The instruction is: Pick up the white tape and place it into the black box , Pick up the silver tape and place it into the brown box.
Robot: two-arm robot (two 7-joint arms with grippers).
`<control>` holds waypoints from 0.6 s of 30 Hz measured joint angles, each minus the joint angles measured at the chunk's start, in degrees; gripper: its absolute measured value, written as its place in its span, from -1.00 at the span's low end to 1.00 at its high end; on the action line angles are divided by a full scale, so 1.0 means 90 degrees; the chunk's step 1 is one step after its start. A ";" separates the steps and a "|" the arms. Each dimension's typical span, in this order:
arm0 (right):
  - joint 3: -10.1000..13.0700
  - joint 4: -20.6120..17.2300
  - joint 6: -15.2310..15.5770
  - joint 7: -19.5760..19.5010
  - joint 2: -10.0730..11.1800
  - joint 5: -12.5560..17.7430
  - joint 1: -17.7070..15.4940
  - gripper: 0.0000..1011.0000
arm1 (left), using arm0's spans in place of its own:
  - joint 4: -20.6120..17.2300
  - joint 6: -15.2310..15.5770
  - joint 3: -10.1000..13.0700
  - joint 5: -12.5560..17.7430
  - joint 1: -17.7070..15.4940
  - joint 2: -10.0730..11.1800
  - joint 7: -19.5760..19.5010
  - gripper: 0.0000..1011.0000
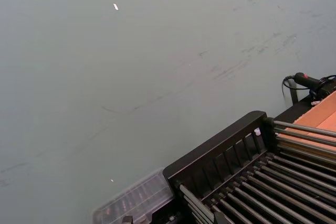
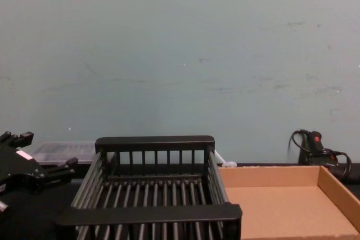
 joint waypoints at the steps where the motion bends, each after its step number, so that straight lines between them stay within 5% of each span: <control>1: -0.0012 0.0026 0.0001 0.0008 -0.0012 -0.0014 0.0015 0.98 | 0.0000 0.0000 0.0000 0.0000 0.0000 0.0000 0.0000 0.98; 18: -0.0062 0.0251 -0.0021 0.0087 -0.0188 -0.0264 0.0105 0.98 | 0.0000 0.0000 0.0000 0.0000 0.0000 0.0000 0.0000 0.98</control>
